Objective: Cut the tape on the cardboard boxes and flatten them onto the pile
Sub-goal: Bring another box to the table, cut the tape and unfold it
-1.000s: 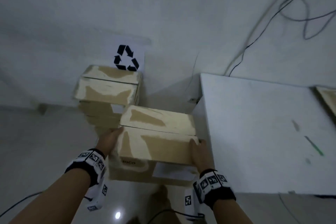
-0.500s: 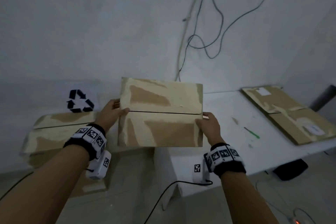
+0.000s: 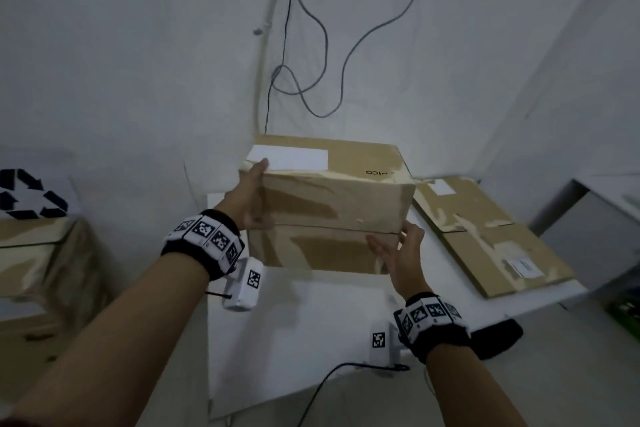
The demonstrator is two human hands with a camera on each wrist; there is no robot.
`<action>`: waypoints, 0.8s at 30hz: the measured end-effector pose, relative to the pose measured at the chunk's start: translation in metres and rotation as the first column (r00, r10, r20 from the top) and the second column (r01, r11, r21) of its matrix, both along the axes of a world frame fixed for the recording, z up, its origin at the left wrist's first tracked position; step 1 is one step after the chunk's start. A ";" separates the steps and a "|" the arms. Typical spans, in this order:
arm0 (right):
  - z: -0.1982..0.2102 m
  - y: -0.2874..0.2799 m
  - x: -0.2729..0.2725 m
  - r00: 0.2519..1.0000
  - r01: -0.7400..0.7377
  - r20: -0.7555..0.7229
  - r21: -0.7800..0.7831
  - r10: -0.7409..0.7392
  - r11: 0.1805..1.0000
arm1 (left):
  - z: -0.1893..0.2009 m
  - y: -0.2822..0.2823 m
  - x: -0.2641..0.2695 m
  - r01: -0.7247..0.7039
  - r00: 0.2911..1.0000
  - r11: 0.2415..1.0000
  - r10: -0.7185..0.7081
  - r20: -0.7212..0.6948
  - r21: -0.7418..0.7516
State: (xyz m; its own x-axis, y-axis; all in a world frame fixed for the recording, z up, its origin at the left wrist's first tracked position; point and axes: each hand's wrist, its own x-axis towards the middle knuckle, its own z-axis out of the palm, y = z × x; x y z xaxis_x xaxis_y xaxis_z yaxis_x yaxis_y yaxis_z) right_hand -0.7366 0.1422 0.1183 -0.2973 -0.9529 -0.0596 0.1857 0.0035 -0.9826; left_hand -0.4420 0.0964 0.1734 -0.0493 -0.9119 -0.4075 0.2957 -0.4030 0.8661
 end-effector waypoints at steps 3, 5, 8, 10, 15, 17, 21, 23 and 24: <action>-0.027 -0.001 -0.028 0.999 -0.013 -0.032 -0.045 0.012 0.999 | -0.016 -0.006 -0.025 -0.093 0.992 0.996 0.092 -0.087 -0.012; -0.038 -0.004 -0.039 0.999 0.010 -0.031 -0.013 -0.010 1.000 | -0.023 0.000 -0.036 -0.097 0.988 0.992 0.086 -0.130 -0.082; -0.058 -0.014 -0.047 0.999 0.042 -0.019 0.035 -0.041 0.999 | -0.052 -0.006 -0.038 -0.066 0.979 0.991 0.042 -0.197 -0.115; -0.077 -0.026 -0.050 0.996 0.067 0.054 0.091 -0.072 0.994 | -0.073 -0.016 -0.034 -0.063 0.972 0.991 0.034 -0.233 -0.119; -0.105 -0.055 -0.042 0.941 0.126 0.253 0.353 -0.224 0.927 | -0.124 -0.032 -0.028 -0.146 0.983 0.987 0.138 -0.120 -0.063; -0.112 -0.038 -0.034 0.981 0.190 -0.001 0.242 -0.196 0.951 | -0.138 -0.037 -0.025 -0.149 0.988 0.988 0.146 -0.056 -0.051; -0.135 -0.026 -0.018 0.977 0.205 -0.022 0.356 -0.212 0.912 | -0.143 -0.054 -0.028 -0.285 0.933 0.958 0.283 0.221 -0.023; -0.145 -0.015 -0.010 0.986 0.139 0.032 0.384 -0.164 0.913 | -0.140 -0.062 -0.034 -0.317 0.886 0.948 0.296 0.358 0.000; -0.150 -0.011 -0.011 0.987 0.108 0.064 0.415 -0.147 0.903 | -0.139 -0.067 -0.038 -0.338 0.876 0.941 0.302 0.376 0.032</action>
State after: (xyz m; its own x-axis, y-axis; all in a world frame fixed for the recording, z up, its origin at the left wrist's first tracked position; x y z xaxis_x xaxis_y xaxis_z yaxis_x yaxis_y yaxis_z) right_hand -0.7474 0.1316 -0.0318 -0.3891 -0.7932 -0.4685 0.3005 0.3715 -0.8785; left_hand -0.4801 0.0290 0.0346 0.4055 -0.8093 -0.4249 0.0969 -0.4242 0.9004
